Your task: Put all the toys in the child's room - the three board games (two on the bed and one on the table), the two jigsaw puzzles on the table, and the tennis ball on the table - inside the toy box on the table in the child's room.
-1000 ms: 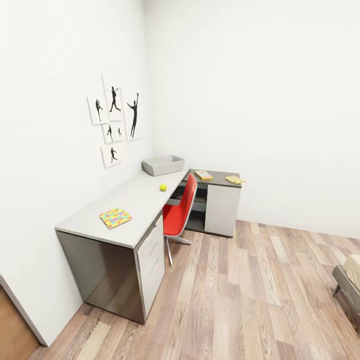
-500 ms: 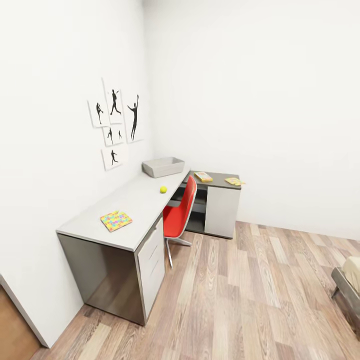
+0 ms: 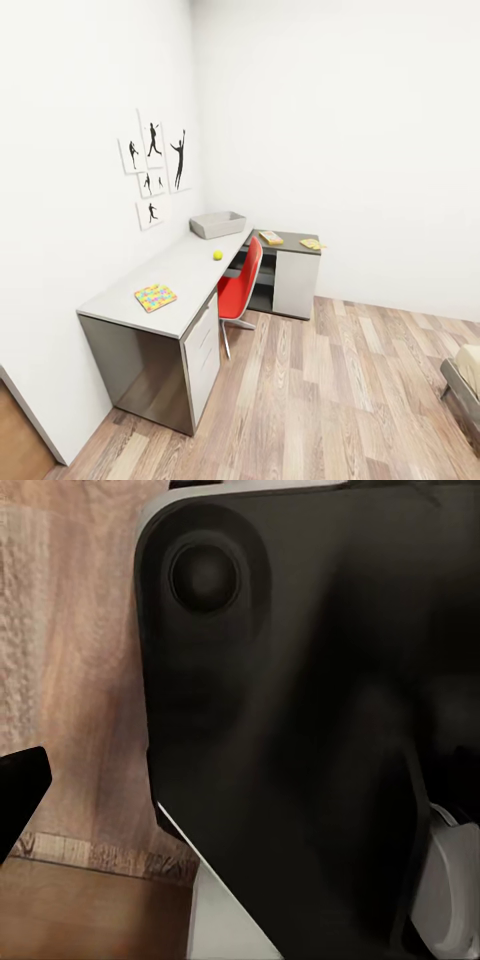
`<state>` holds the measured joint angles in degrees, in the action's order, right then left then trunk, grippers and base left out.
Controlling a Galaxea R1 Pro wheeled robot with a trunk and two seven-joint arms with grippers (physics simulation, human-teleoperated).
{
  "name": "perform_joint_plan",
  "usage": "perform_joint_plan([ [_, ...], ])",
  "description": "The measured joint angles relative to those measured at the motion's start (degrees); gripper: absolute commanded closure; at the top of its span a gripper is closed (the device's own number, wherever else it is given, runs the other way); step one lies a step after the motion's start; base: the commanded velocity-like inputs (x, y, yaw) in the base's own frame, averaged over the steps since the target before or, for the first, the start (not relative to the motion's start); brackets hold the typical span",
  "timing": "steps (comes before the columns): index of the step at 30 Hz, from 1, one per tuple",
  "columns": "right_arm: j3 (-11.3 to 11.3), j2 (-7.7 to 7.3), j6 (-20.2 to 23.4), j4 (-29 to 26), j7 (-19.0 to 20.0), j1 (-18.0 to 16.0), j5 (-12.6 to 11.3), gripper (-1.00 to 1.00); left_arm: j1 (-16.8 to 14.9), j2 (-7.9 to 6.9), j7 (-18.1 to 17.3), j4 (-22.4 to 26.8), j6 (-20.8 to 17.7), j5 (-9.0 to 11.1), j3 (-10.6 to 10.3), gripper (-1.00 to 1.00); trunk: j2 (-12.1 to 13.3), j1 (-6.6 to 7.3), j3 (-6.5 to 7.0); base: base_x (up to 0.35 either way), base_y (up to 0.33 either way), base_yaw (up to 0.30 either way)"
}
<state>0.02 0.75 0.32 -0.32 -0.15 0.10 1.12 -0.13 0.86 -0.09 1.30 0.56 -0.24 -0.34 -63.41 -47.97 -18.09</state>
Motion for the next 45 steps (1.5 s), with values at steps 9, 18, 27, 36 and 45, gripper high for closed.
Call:
perform_joint_plan([
  [9, -0.14, 0.27, 0.0, 0.0, 0.02, 0.0, -0.11, -1.0, -0.02, -0.19, 0.0, 0.08, 0.07, 0.0, -0.05, -1.0, 3.61, 1.98, 1.62, 0.0, 0.0, 0.0],
  [18, -0.33, 0.29, 0.0, 0.0, 0.02, 0.0, -0.21, -1.0, 0.01, -0.3, 0.0, 0.46, 0.08, 0.0, -0.07, -1.0, 7.22, 3.95, 3.24, 0.0, 0.0, -0.117],
  [27, -0.45, 0.09, 0.03, 0.0, 0.0, 0.0, -0.27, -1.0, -0.01, -0.41, 0.0, 0.5, 1.5, -0.05, -0.24, -1.0, 10.84, 5.93, 4.85, 0.0, 0.0, -0.248],
  [36, -0.43, 0.07, 0.08, 0.0, 0.04, 0.0, -0.32, -1.0, -0.02, -0.36, 0.0, 0.48, 2.79, -0.08, -0.23, -1.0, 14.45, 7.91, 6.4, 0.0, 0.0, -0.254],
  [45, -0.4, 0.14, 0.08, 0.0, 0.07, 0.01, -0.4, -1.0, -0.01, -0.47, -0.05, 0.47, 3.17, -0.08, -0.3, -1.0, 18.07, 9.89, 7.47, 0.0, 0.0, -0.21],
])
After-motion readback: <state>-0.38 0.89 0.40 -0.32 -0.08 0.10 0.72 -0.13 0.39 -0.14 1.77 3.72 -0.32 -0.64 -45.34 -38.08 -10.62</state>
